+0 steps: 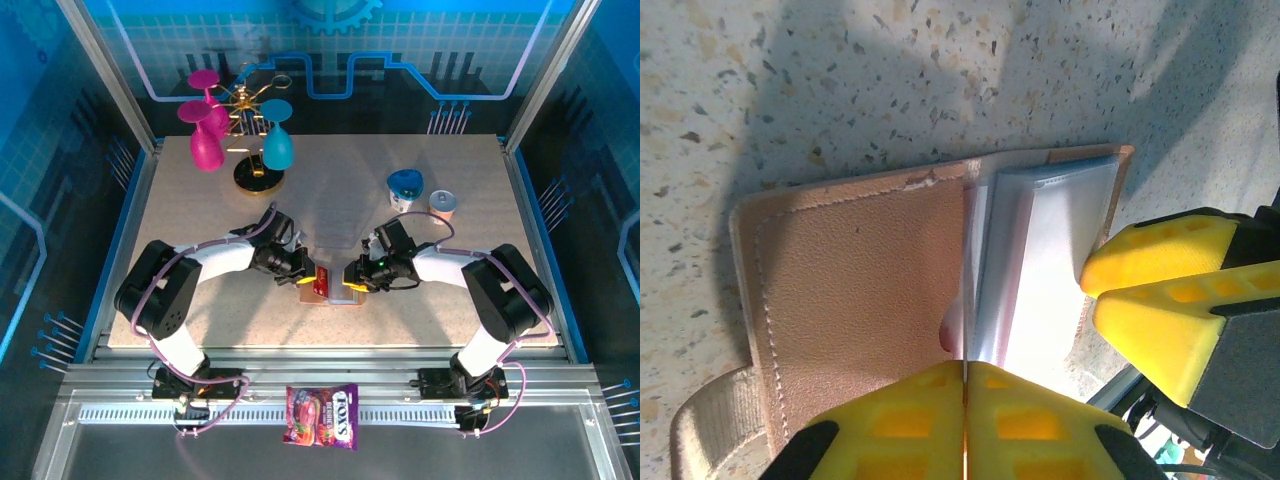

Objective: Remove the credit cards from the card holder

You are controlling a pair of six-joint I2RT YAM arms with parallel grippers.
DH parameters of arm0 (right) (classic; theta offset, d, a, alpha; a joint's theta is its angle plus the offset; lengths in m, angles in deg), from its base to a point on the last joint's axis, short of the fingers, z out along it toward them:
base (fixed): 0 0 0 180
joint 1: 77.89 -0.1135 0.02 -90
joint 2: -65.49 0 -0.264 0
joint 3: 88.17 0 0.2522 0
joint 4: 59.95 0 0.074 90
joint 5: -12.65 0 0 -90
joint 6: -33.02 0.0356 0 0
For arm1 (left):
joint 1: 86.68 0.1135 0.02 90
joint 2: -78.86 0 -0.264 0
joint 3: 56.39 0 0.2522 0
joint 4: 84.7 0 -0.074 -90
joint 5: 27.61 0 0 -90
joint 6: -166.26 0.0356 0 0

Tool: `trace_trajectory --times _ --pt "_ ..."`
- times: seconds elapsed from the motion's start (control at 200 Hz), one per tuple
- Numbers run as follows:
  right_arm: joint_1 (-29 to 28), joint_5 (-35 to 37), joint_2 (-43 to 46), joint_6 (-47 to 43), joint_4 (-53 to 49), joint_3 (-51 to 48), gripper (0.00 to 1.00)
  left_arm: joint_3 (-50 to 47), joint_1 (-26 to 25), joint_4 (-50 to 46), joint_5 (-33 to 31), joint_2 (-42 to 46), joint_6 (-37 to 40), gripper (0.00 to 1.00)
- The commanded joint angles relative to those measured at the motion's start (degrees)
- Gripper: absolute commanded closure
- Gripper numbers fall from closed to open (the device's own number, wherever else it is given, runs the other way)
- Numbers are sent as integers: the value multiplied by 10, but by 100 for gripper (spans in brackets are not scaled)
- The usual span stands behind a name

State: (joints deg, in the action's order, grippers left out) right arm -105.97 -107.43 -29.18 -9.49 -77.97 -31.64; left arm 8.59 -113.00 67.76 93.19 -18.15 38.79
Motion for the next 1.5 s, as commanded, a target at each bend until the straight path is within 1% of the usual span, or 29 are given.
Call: trace_trajectory --times 0.0,0.165,0.48,0.585,0.665,0.775,0.911,0.931,0.976,1.026,1.141,1.226,1.346,1.491 --pt "-1 8 5 -8 -32 -2 66 22 -4 -37 -12 16 10 93" --pt "0 11 23 -9 -45 3 66 41 -2 -75 -27 42 29 98" --pt "0 14 48 -16 -71 17 66 80 1 -114 -27 59 55 98" --pt "0 13 52 -17 -73 20 66 106 2 -137 -29 62 81 98" --pt "1 15 58 -21 -81 24 66 136 4 -163 -31 58 116 98" --pt "7 16 68 -31 -97 31 66 185 4 -202 -20 45 201 97" --pt "20 15 82 -43 -116 33 66 241 5 -254 -46 29 317 98" --pt "23 15 85 -45 -118 34 66 250 6 -262 -42 24 335 99" --pt "29 15 90 -51 -127 37 66 267 5 -278 -11 14 395 100" --pt "37 17 99 -57 -138 40 66 288 4 -298 -8 6 443 100" --pt "52 18 117 -70 -160 45 66 342 3 -340 -33 -14 534 100" --pt "61 17 128 -78 -173 46 66 399 2 -409 -34 -44 624 100" --pt "71 17 139 -86 -186 45 66 474 -8 -476 -82 -89 733 100" --pt "81 16 154 -88 -189 36 66 554 -18 -533 -112 -141 852 100"
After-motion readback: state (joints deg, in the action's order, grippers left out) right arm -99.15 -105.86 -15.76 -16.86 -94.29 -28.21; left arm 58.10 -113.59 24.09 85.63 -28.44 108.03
